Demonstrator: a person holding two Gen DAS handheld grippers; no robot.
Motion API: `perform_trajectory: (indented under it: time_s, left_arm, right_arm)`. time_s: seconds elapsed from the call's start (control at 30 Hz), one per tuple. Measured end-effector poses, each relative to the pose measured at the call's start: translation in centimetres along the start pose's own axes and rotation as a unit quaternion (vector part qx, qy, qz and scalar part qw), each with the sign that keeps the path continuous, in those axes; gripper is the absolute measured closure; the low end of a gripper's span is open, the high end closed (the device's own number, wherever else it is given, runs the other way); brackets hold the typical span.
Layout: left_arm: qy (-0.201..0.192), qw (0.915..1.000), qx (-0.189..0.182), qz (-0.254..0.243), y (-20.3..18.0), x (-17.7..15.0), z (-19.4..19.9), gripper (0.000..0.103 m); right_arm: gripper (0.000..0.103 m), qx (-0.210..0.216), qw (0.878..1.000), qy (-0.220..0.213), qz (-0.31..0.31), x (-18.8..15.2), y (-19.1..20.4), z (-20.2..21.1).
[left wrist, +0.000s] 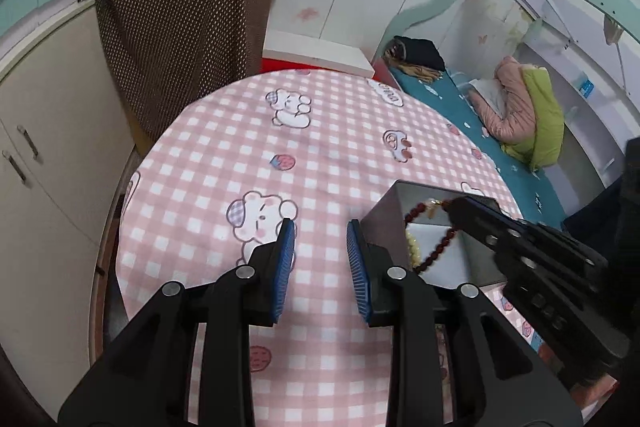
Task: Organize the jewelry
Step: 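Lower the red bracelet into the grey box and open the right tool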
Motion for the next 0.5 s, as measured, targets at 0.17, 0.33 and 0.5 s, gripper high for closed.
perform_trajectory:
  time_s: [0.17, 0.33, 0.5]
  left_arm:
    - [0.011, 0.9999, -0.004, 0.000, 0.3, -0.6, -0.8, 0.075]
    - [0.016, 0.9999, -0.003, -0.005, 0.2, -1.0, -1.2, 0.075]
    - [0.017, 0.9998, -0.001, -0.007, -0.1, -1.0, -1.5, 0.067]
  right_arm:
    - [0.096, 0.012, 0.999, 0.043, -0.022, -1.0, -0.3, -2.9]
    - [0.086, -0.025, 0.997, 0.056, -0.044, -1.7, -2.7, -3.1]
    - [0.049, -0.057, 0.998, 0.007, -0.035, -0.5, -4.3, 0.2]
Point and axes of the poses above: each gripper's, at about its wrist camera, not at the fingertips, and z roughly against the way its jaws point, y to its left, x to its top, the point moved 10 cm from there along -z, roughly the way its jaws point, and after that the axes turned 9 degrees about -x, right-handed, at the moved point
